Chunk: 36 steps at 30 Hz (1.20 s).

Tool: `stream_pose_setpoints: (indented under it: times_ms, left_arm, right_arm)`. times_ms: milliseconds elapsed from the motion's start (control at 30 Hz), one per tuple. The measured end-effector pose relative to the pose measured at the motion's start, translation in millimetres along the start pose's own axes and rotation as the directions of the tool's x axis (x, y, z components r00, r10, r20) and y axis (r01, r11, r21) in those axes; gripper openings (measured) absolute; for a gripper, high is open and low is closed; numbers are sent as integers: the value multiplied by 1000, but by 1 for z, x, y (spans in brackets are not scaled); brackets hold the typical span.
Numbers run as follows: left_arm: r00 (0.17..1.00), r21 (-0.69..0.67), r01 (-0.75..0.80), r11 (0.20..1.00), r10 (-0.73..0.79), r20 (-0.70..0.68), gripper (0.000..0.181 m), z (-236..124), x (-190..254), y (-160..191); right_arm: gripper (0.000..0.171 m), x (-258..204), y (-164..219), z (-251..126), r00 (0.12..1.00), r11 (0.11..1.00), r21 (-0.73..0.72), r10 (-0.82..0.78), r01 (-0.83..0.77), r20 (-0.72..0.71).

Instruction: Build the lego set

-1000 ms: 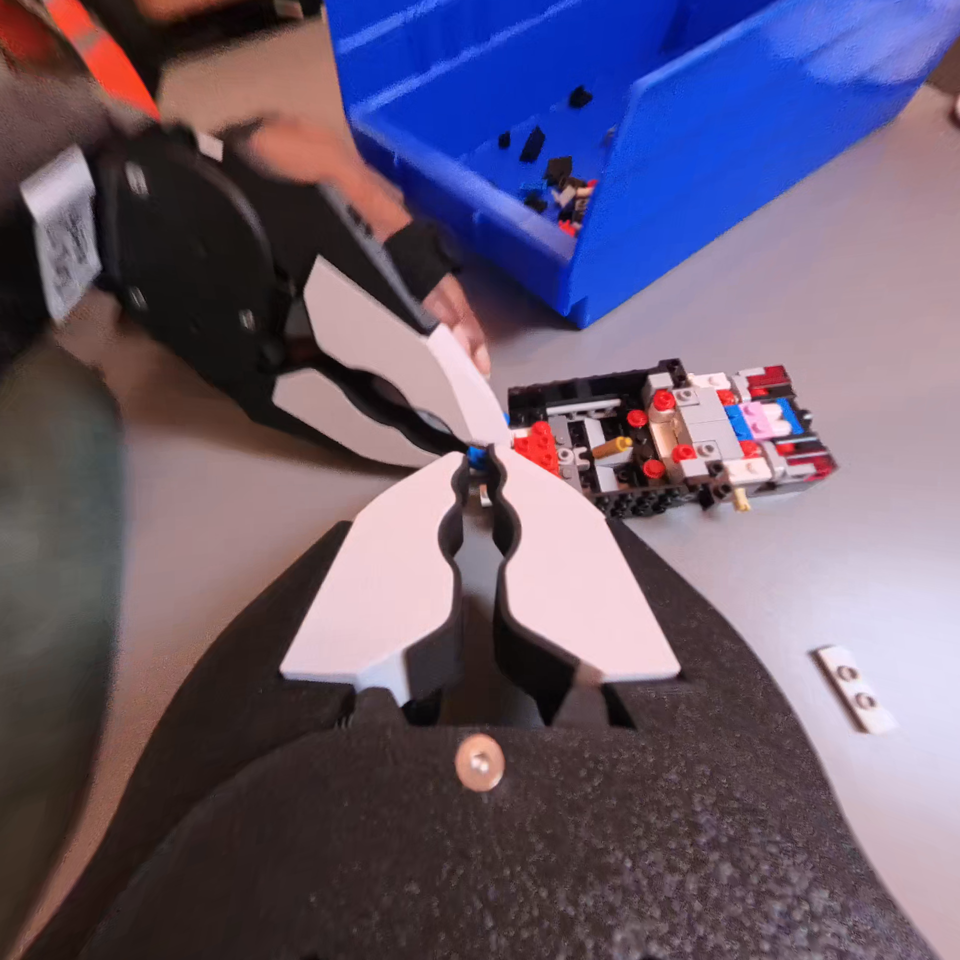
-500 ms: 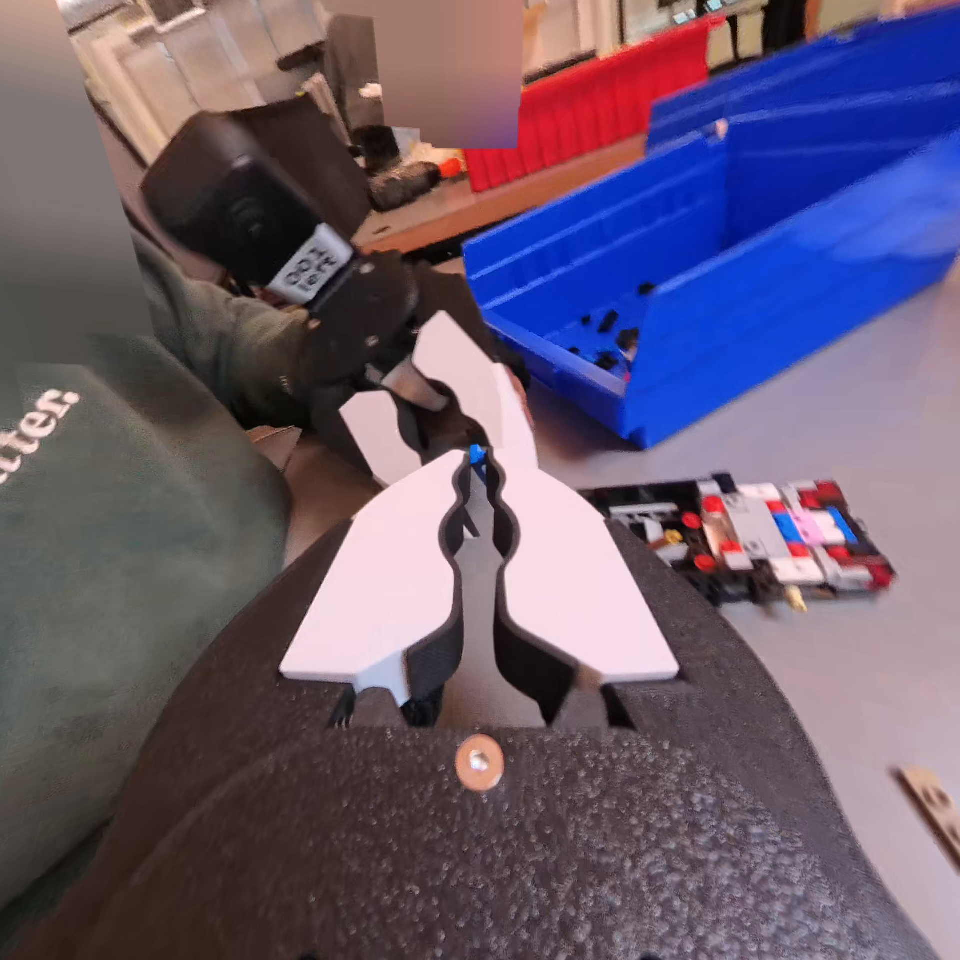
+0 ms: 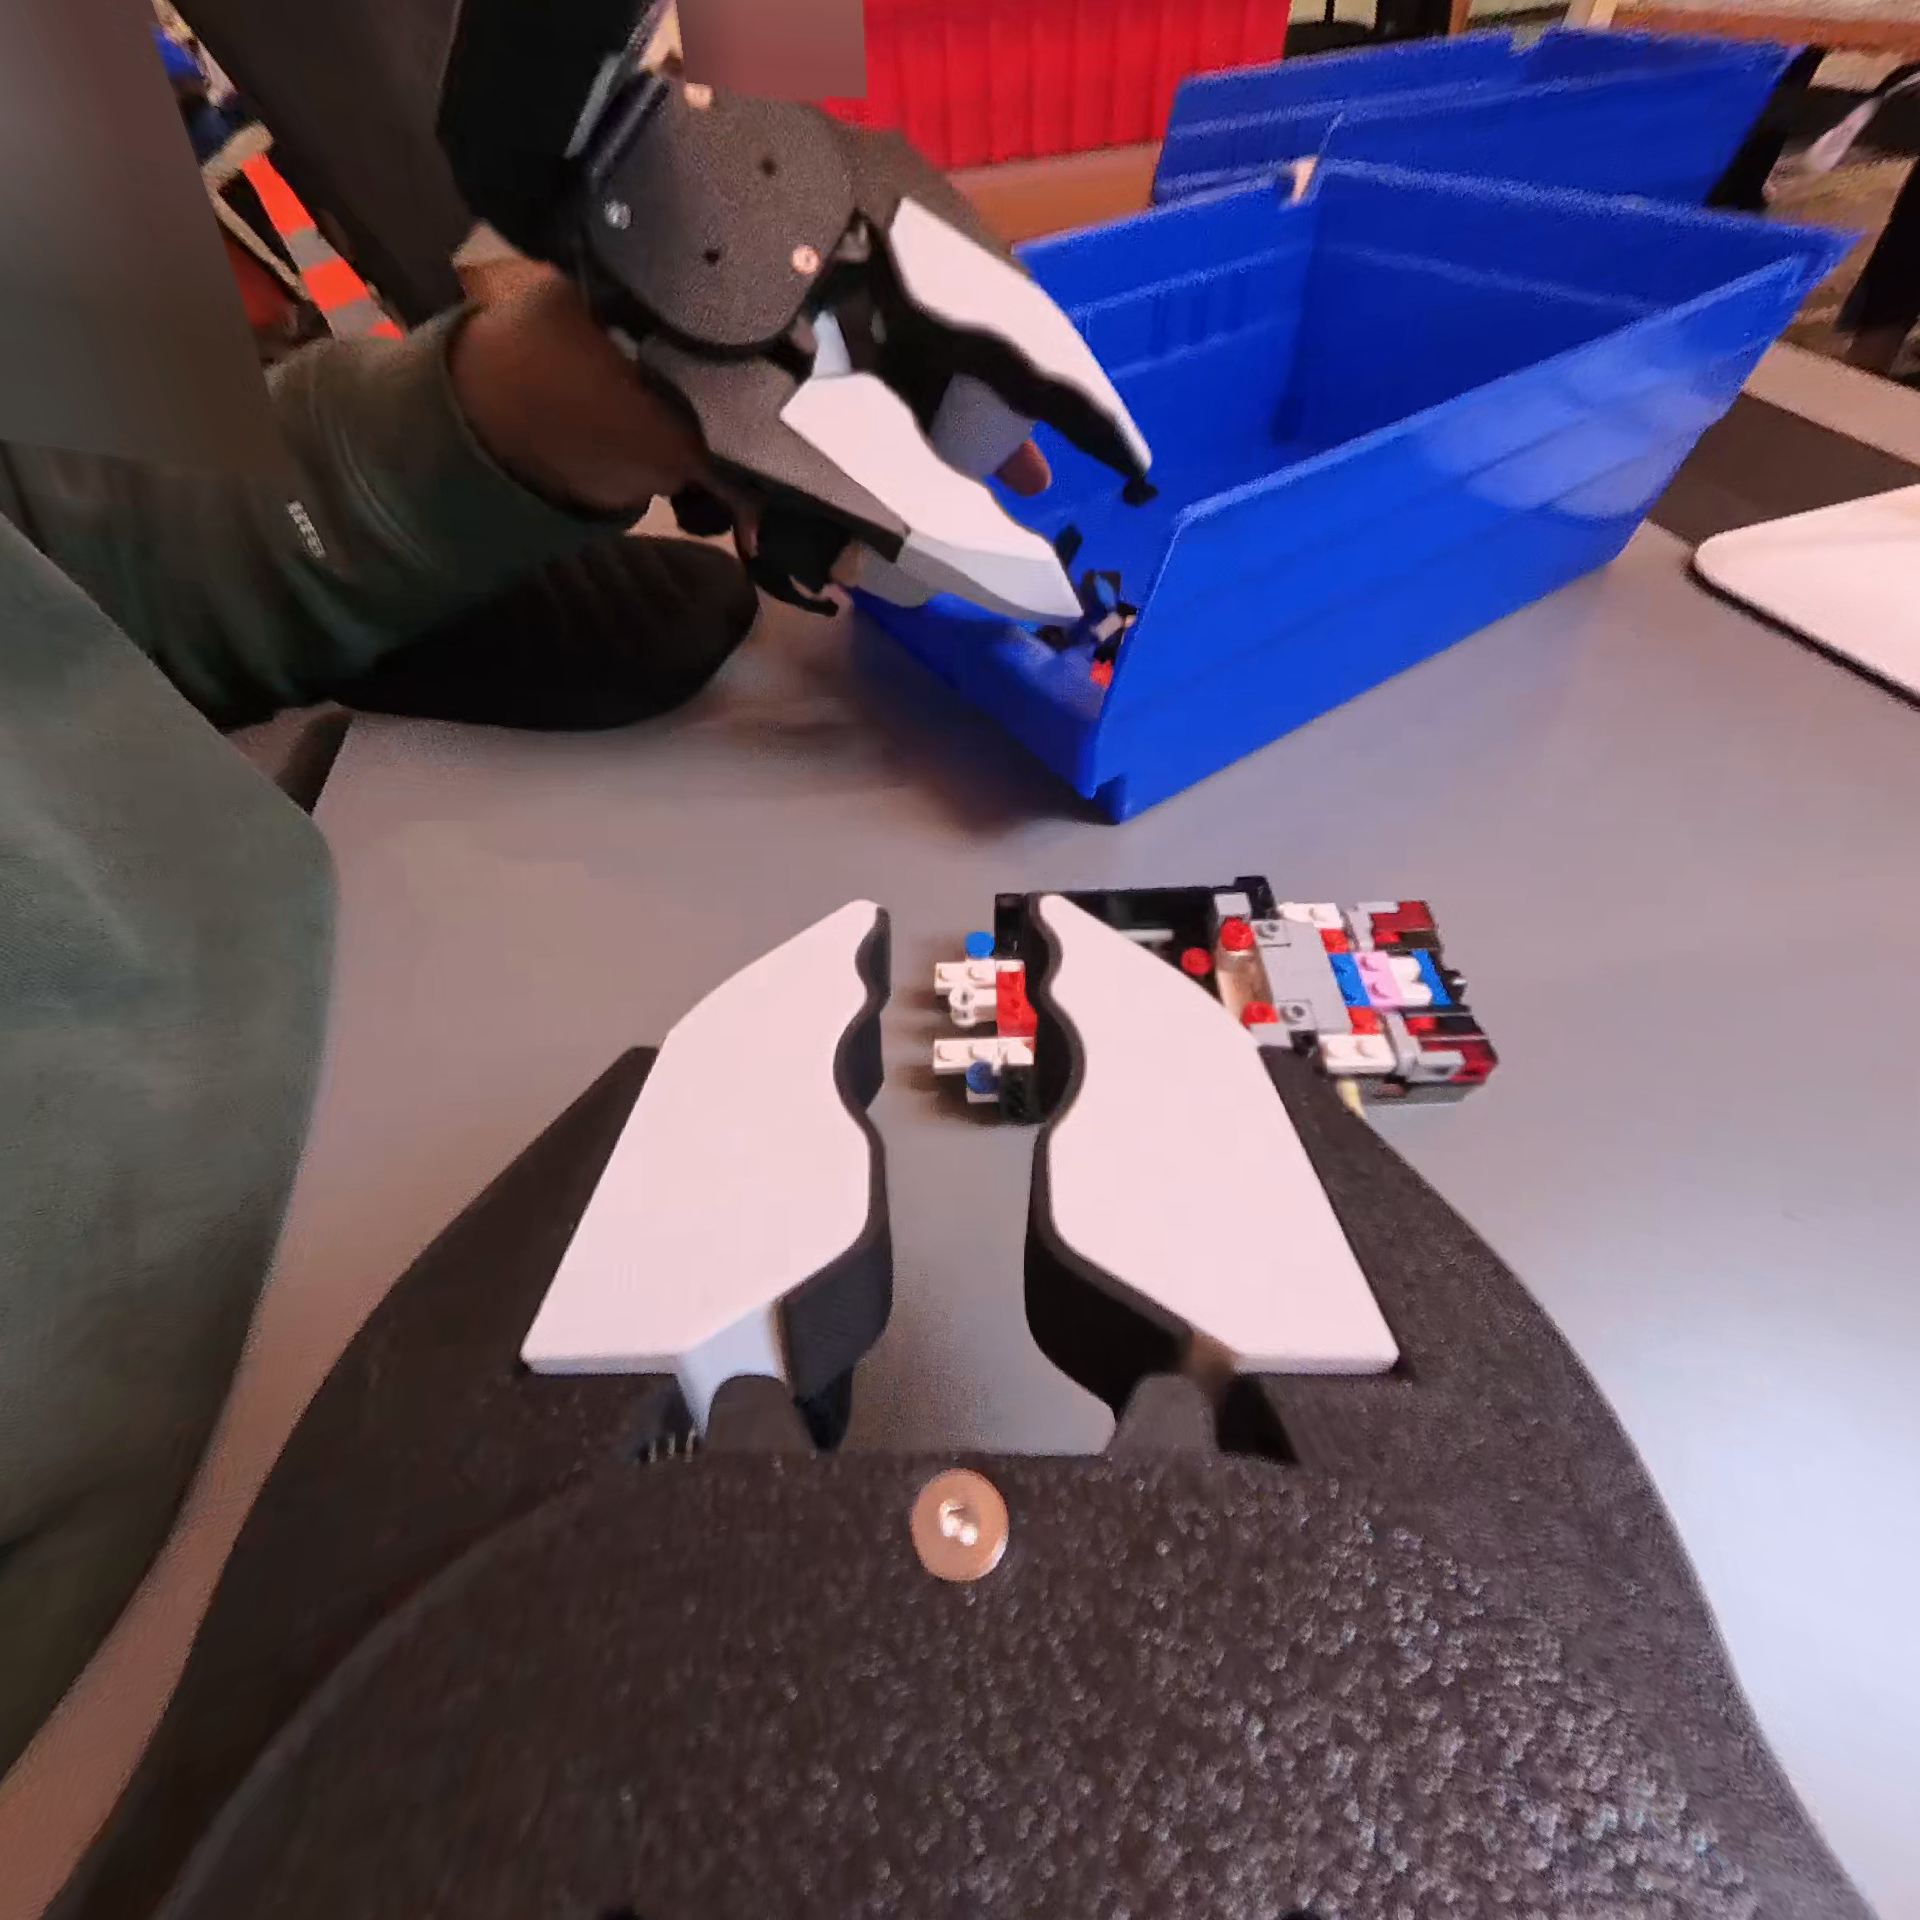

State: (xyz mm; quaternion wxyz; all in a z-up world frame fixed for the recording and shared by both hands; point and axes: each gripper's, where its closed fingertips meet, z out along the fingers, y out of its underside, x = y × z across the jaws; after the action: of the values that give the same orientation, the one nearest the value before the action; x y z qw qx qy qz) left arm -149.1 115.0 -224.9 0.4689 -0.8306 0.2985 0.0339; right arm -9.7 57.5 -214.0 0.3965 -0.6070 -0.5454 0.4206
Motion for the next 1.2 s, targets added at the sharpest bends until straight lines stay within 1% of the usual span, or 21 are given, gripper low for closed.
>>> stream_pose_setpoints:
  times_ms: [33,100,267,333,400,467,533,567,600,667,767,833,900,967,1033,1067,1133,1200]
  left_arm:
    - [1000,-3,13,1000,-13,-4,56,1,-1,2]
    - [1000,11,10,1000,-10,-7,59,-1,0,-1]
    - [1000,54,-27,998,28,-10,60,-2,4,-7]
    - [998,76,-55,996,57,-28,58,-3,9,-9]
    - [992,83,-109,991,114,-54,55,-2,17,-9]
    - [985,94,-149,984,156,-68,40,-1,23,-9]
    - [982,88,-164,982,172,-81,30,-1,25,-7]
    - [981,88,-168,982,175,-86,29,-1,25,-7]
    - [979,90,-170,981,179,-98,30,-2,26,-7]
    - [973,106,-156,982,172,-154,37,-6,32,-7]
    - [965,86,-135,987,151,-215,41,-6,37,0]
    - [966,59,-163,985,172,-194,38,-3,35,6]
    - [961,67,-191,979,200,-189,33,-3,38,5]
    - [961,66,-201,977,210,-182,32,-2,38,6]
    - [961,68,-202,977,211,-177,31,-2,37,6]
    - [962,69,-202,977,211,-175,32,-2,37,6]
    - [963,71,-204,976,214,-164,33,-2,34,6]
    - [966,71,-203,977,212,-150,33,-1,31,8]
  right_arm:
    - [25,-1,3,2,1000,1000,-15,-5,5,0]
    - [25,-1,5,4,1000,999,-25,-20,19,-5]
    - [24,5,3,2,1000,1000,-7,-3,3,-25]
    - [24,10,4,0,999,1000,-18,-15,14,-48]
    - [24,20,7,-1,995,997,-53,-58,54,-80]
    - [25,34,11,-3,988,987,-119,-123,111,-93]
    - [26,44,18,-4,985,964,-214,-169,158,-37]
    - [26,48,20,-4,982,950,-254,-188,181,-4]
    - [27,53,21,-3,977,934,-288,-213,210,21]
    - [28,54,24,-1,962,898,-347,-249,271,109]
    - [33,45,25,4,923,841,-392,-295,374,247]
    - [40,40,29,8,878,775,-423,-360,469,314]
    - [40,36,35,14,833,712,-440,-411,547,371]
    - [40,31,40,19,794,658,-450,-444,604,416]
    - [35,30,46,22,770,607,-476,-464,636,438]
    - [27,31,50,24,766,587,-493,-472,642,436]
    - [15,31,54,27,787,593,-517,-454,617,418]
    - [12,33,54,29,821,619,-538,-431,572,375]
